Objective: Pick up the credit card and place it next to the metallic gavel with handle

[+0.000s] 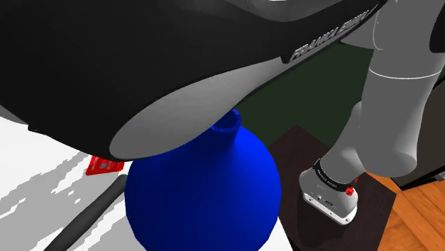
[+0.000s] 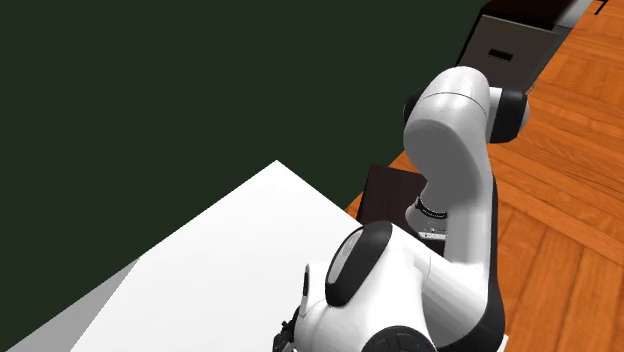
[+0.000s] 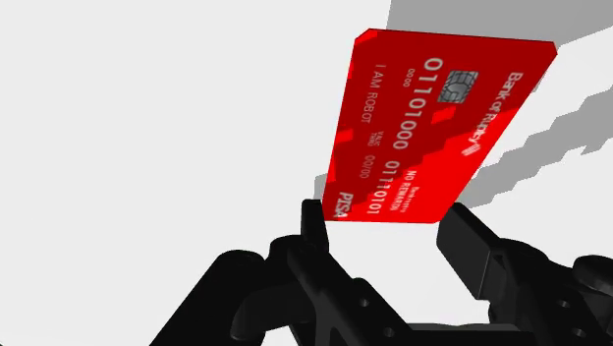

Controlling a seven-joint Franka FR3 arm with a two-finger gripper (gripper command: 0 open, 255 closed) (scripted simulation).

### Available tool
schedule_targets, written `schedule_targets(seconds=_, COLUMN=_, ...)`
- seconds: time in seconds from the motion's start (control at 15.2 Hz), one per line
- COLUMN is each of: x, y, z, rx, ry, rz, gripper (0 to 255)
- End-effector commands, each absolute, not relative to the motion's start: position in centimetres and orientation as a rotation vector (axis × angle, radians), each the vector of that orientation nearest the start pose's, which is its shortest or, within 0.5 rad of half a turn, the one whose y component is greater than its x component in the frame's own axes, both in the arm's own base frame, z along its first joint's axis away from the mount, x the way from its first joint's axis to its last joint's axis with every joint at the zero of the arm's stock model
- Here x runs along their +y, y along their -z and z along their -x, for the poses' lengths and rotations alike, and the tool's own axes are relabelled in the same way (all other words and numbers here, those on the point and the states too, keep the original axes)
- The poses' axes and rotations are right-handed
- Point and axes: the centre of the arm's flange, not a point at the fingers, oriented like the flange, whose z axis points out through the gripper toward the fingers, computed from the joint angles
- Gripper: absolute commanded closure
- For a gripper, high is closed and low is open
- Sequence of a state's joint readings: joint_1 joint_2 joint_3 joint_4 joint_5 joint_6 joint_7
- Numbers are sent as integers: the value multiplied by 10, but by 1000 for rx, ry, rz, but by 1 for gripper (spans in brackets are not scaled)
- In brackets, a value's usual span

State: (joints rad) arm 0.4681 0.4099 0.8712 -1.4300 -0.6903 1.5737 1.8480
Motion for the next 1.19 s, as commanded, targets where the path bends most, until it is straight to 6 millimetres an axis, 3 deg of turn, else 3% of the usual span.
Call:
schedule_targets(seconds=0.0, x=570, y=-512, z=-317, rx=710, ry=917, rz=3065, gripper=0)
schedule_targets(seconds=0.2, x=562, y=-516, z=-313, rx=710, ry=916, rz=3067, gripper=0)
schedule_targets(seconds=0.33, x=571, y=-515, z=-315, rx=711, ry=917, rz=3065, gripper=0)
schedule_targets(seconds=0.59, x=583, y=-557, z=-290, rx=711, ry=917, rz=3065, gripper=0)
schedule_targets(seconds=1.12, x=583, y=-557, z=-290, rx=711, ry=917, rz=3065, gripper=0)
